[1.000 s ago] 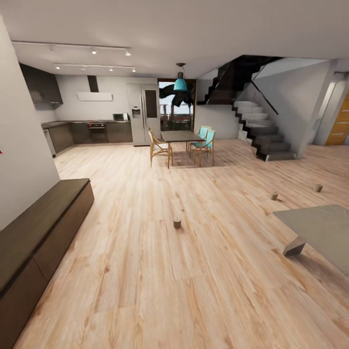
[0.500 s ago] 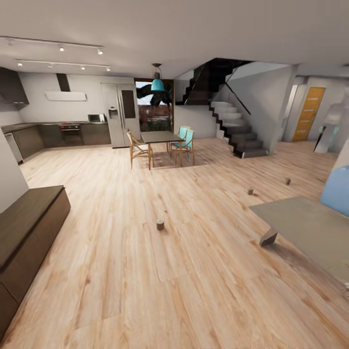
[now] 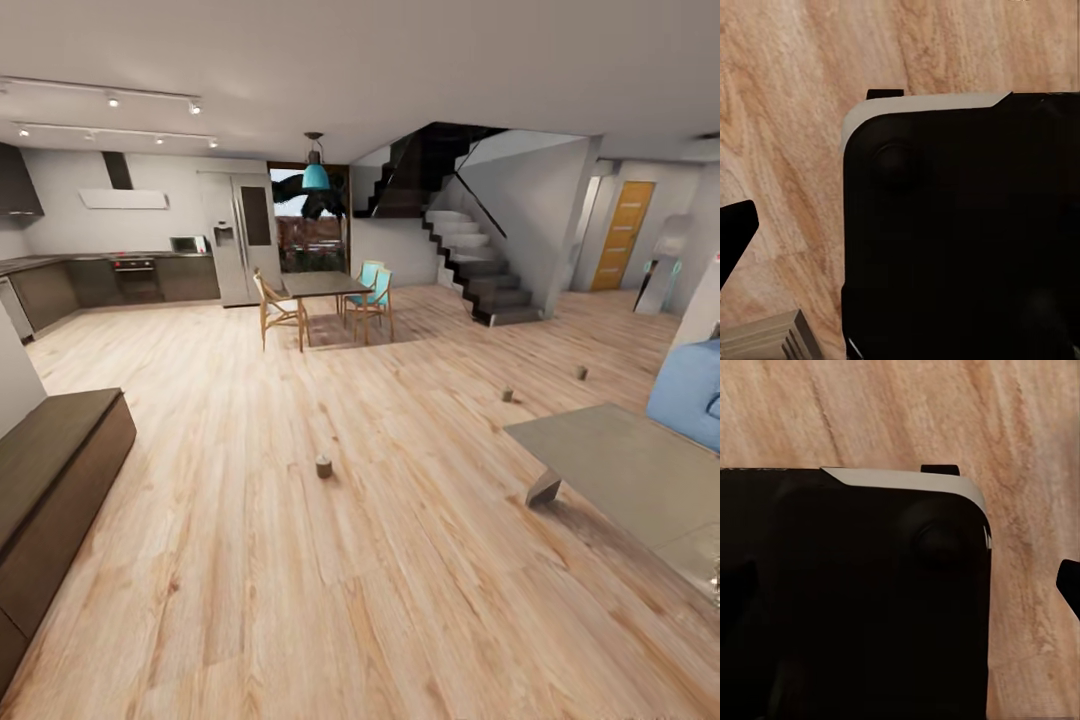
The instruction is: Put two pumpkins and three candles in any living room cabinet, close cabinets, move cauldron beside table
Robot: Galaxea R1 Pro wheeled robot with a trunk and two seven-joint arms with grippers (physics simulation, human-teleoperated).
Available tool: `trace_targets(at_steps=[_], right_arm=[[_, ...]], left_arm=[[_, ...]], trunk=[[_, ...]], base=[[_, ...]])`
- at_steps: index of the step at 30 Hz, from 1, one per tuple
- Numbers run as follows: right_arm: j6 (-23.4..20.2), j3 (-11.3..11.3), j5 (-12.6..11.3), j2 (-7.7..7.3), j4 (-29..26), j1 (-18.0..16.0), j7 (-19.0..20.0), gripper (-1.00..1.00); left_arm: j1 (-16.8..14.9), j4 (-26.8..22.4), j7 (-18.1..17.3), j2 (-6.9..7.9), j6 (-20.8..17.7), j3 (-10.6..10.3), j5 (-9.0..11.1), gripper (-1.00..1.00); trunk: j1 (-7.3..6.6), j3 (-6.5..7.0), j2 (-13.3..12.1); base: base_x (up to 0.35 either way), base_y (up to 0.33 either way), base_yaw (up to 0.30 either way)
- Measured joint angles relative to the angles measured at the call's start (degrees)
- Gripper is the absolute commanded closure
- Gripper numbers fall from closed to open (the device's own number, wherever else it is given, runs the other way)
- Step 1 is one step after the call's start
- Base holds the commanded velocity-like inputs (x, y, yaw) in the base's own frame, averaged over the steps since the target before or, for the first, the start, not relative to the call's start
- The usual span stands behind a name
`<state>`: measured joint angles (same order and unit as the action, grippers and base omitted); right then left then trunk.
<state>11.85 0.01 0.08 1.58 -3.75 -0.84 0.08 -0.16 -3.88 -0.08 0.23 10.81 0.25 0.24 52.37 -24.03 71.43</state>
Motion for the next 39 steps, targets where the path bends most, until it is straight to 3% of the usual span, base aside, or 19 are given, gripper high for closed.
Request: trace_targets(at_steps=[19, 28, 39], right_arm=[[0.0, 0.0, 0.0, 0.00, 0.0, 0.0, 0.0, -1.00], [0.0, 0.1, 0.0, 0.01, 0.0, 0.0, 0.0, -1.00], [0.1, 0.1, 0.0, 0.09, -0.1, 0.0, 0.0, -1.00]], left_arm=[[0.0, 0.0, 0.0, 0.01, 0.0, 0.0, 0.0, -1.00], [0.0, 0.0, 0.0, 0.01, 0.0, 0.0, 0.0, -1.00], [0.0, 0.0, 0.0, -0.20, 0.0, -0.1, 0.0, -1.00]], trunk=[[-4.17, 3.42, -7.6], [-6.15, 5.03, -11.2], [-6.18, 5.03, -11.3]], base=[[0.000, 0.000, -0.266], [0.000, 0.000, -0.068], [0.032, 0.021, -0.001]])
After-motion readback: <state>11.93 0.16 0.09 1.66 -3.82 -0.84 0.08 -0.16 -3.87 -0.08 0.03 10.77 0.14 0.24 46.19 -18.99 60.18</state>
